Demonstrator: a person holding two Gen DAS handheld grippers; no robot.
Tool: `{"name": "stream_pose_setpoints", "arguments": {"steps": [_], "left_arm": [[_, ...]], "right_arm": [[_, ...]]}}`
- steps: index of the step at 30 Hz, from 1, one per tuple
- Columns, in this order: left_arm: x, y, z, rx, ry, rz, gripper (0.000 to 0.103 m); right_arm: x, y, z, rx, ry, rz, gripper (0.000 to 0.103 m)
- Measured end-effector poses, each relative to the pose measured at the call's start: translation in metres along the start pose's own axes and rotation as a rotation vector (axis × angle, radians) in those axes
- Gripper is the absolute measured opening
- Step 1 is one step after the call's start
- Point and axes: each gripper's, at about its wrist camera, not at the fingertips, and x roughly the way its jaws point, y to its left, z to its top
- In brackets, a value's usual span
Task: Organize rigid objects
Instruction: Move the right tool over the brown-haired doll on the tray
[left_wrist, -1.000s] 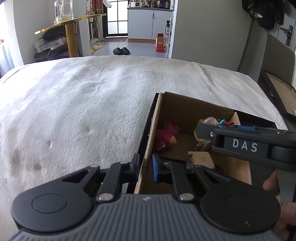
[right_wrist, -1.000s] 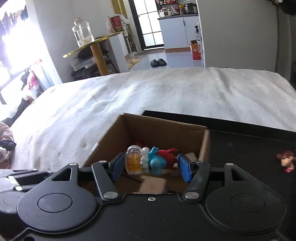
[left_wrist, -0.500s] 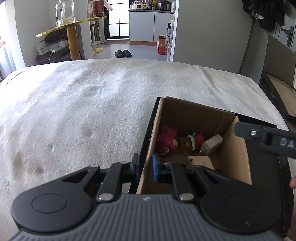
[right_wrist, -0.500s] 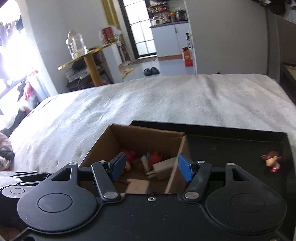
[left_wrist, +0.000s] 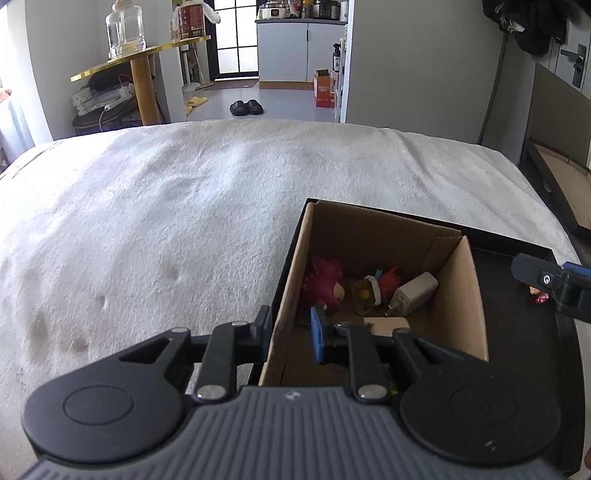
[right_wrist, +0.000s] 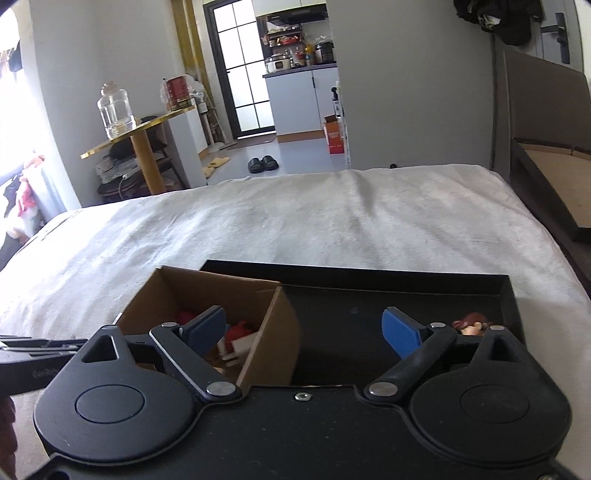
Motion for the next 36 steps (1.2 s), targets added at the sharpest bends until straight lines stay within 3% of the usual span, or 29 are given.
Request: {"name": "stream_pose_setpoints", "arguments": {"steps": [13, 21, 32, 36], "left_arm": [[-0.002, -0.022, 0.005, 0.032, 0.001, 0.009, 0.031], [-0.002, -0.038, 0.007, 0.058, -0.001, 0.024, 0.047], [0.004, -0.06, 0.007, 0.095, 0.012, 0.044, 0.052], [0.006, -0.068, 0.007, 0.111, 0.015, 0.054, 0.059]], "right_arm": [[-0.001, -0.035, -0.01, 0.059, 0.02, -0.05, 0.096], [-0.004, -0.053, -0.017, 0.072, 0.035, -0.076, 0.099], [-0.001, -0.082, -0.034, 0.077, 0.065, -0.125, 0.1], [0.001, -0.093, -0.038, 0.086, 0.068, -0.143, 0.101]]}}
